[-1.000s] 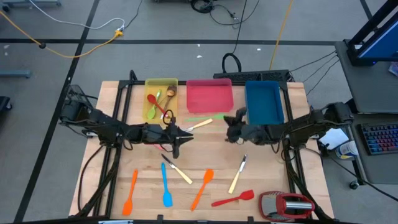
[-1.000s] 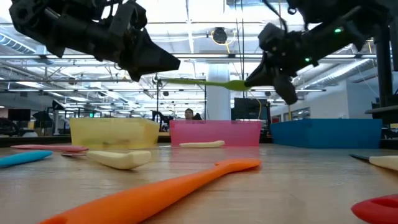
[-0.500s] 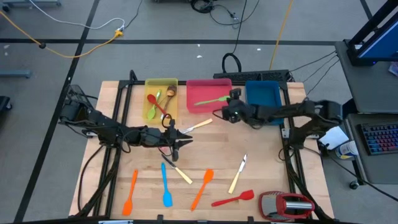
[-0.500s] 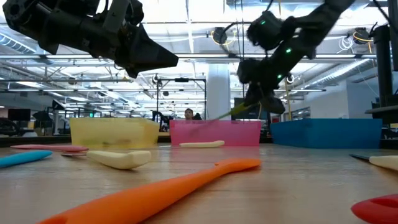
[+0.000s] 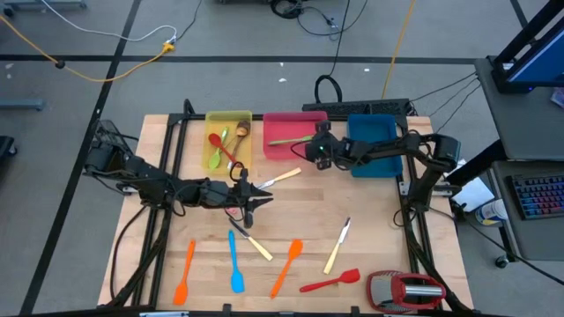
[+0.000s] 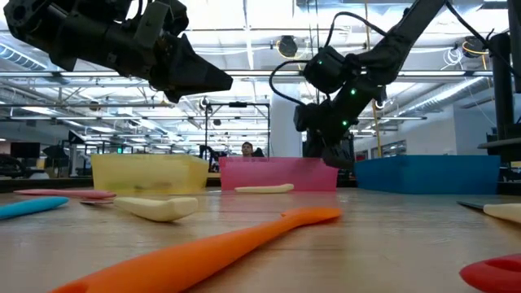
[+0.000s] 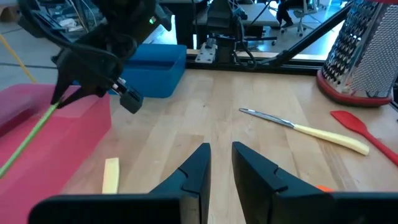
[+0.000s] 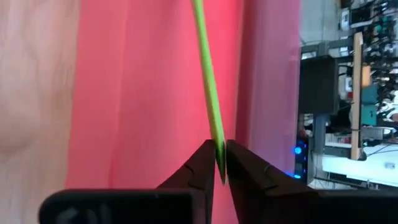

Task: Pick & Place Kitchen Items
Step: Put the green spatula into the red bin, then put the pink spatula into the red bin

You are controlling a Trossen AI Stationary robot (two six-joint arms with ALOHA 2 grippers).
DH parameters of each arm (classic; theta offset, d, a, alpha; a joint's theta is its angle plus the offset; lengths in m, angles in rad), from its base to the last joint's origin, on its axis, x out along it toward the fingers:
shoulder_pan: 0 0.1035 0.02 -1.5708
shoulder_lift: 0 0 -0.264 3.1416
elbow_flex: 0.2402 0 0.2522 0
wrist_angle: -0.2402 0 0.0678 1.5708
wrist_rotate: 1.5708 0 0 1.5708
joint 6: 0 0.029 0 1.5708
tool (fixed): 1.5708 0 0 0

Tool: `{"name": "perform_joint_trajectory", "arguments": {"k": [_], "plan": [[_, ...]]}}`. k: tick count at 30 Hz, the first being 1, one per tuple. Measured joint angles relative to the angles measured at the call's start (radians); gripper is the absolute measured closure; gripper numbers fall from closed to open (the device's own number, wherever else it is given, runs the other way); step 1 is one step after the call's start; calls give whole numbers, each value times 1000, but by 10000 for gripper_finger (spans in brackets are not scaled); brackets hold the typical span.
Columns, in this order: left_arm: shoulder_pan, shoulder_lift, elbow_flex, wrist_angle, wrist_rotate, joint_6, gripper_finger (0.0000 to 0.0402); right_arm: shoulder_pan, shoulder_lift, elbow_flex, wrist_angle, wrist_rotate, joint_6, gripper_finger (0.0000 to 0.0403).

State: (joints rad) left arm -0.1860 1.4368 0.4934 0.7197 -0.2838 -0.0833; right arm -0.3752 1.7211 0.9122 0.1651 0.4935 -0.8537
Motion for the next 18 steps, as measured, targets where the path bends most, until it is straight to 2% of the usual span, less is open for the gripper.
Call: {"name": "perform_joint_trajectory", "arguments": {"k": [5, 8, 18], "plan": [[0, 0, 0, -8, 0, -6, 334, 6, -4, -1, 3, 0, 14, 336], [0, 0, 0, -9, 0, -48, 334, 16, -18, -1, -2, 2, 77, 315], [-1, 0, 0, -37, -6, -97, 334, 100, -129, -1, -21, 2, 213, 251]]}}
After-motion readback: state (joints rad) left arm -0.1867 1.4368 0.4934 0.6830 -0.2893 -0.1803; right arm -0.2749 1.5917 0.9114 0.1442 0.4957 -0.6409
